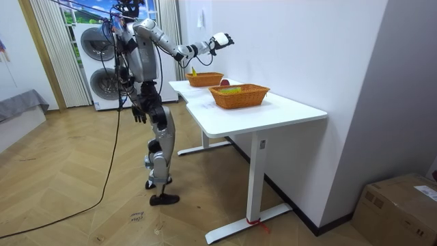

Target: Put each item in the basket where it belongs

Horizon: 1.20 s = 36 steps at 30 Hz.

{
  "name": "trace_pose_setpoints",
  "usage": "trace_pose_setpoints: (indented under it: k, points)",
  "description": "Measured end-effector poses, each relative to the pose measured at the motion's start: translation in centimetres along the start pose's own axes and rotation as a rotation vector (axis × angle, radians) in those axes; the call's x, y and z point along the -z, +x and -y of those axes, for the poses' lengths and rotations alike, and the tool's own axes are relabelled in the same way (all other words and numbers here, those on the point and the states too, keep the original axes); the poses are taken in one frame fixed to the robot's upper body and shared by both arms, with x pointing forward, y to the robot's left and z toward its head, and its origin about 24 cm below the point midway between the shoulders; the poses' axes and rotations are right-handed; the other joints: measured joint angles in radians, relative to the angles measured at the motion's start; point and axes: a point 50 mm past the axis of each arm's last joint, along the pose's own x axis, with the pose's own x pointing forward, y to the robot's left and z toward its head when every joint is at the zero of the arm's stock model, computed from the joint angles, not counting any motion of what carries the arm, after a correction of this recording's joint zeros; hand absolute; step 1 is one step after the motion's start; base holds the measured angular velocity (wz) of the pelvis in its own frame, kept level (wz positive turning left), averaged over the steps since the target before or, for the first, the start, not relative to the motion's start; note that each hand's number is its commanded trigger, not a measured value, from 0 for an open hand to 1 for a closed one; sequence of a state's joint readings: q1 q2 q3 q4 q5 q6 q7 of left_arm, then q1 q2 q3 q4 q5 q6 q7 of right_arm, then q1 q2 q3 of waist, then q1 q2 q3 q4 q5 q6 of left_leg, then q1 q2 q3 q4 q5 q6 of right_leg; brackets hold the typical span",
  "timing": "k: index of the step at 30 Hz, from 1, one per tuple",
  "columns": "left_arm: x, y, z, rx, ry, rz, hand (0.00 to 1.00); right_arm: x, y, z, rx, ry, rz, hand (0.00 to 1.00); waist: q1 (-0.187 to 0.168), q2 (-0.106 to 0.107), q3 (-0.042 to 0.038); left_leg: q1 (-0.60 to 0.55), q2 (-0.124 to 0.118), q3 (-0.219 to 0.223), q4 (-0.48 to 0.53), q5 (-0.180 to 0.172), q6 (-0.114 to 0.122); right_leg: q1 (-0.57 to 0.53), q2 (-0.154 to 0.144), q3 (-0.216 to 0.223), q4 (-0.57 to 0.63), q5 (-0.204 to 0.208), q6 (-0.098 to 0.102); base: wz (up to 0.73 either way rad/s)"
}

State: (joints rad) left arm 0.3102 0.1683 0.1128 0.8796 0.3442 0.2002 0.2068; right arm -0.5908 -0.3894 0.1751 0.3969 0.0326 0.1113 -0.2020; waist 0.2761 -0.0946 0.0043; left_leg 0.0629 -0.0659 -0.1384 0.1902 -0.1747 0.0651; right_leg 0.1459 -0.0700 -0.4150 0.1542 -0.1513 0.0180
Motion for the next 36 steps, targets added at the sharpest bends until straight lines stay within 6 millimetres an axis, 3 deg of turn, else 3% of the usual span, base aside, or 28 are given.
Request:
trace_pose_setpoints:
  k: [6, 10, 17, 23, 28, 30, 31, 36]
  points:
    - [0.5, -0.1, 0.2, 0.006, 0.005, -0.017, 0.0, 1.5, -0.2, -0.3, -0.019, 0.097, -0.078, 0.0, 0.0, 0.023, 0.0104, 0.0, 0.0, -0.003, 0.008, 0.0, 0.0, 0.006, 0.0, -0.004, 0.0, 0.0, 0.0, 0.02]
    - [1.1, -0.3, 0.7, 0.022, 0.032, -0.032, 0.0, 3.8, -0.6, -0.5, -0.022, 0.194, -0.184, 0.0, -0.002, 0.038, -0.0036, -0.003, -0.002, -0.004, 0.009, 0.0, 0.0, 0.005, -0.003, -0.009, 0.0, 0.0, 0.0, 0.0]
    - [1.8, -0.8, 1.8, 0.055, 0.038, -0.057, 0.0, 5.5, -0.9, -0.9, -0.008, 0.276, -0.274, 0.0, -0.027, 0.055, -0.0089, -0.018, -0.001, -0.002, 0.009, 0.003, 0.001, -0.014, -0.003, -0.002, 0.005, 0.0, 0.0, -0.01]
    - [1.1, -0.9, 2.5, 0.077, 0.055, -0.035, 0.0, 7.4, -1.4, -0.8, 0.011, 0.365, -0.367, 0.0, -0.027, 0.057, -0.008, -0.035, -0.002, -0.003, 0.009, 0.003, 0.002, -0.034, -0.006, -0.01, 0.014, -0.001, 0.001, 0.01]
    - [0.7, -1.0, 2.8, 0.086, 0.058, -0.022, 0.0, 7.6, -1.5, -0.9, -0.002, 0.384, -0.377, 0.0, -0.025, 0.057, -0.0075, -0.078, -0.004, 0.0, 0.012, 0.011, 0.003, -0.08, -0.015, -0.012, 0.022, 0.0, 0.0, 0.0]
    - [0.7, -0.9, 2.8, 0.084, 0.057, -0.021, 0.0, 7.8, -1.5, -1.0, -0.012, 0.386, -0.385, 0.0, -0.025, 0.059, -0.0062, -0.088, -0.004, 0.0, 0.011, 0.013, 0.003, -0.095, -0.017, -0.013, 0.03, -0.001, 0.0, 0.0]
    - [0.6, -1.0, 2.8, 0.085, 0.055, -0.021, 0.0, 7.8, -1.5, -1.0, -0.019, 0.387, -0.385, 0.0, -0.026, 0.061, -0.0009, -0.088, -0.004, 0.001, 0.009, 0.016, 0.004, -0.099, -0.019, -0.014, 0.033, -0.001, 0.0, -0.04]
    - [0.4, -0.9, 2.8, 0.085, 0.049, -0.014, 0.0, 7.9, -1.6, -1.2, -0.048, 0.394, -0.384, 0.0, -0.024, 0.058, 0.0032, -0.103, -0.003, 0.005, 0.007, 0.018, 0.004, -0.118, -0.022, -0.023, 0.034, -0.001, 0.0, -0.01]
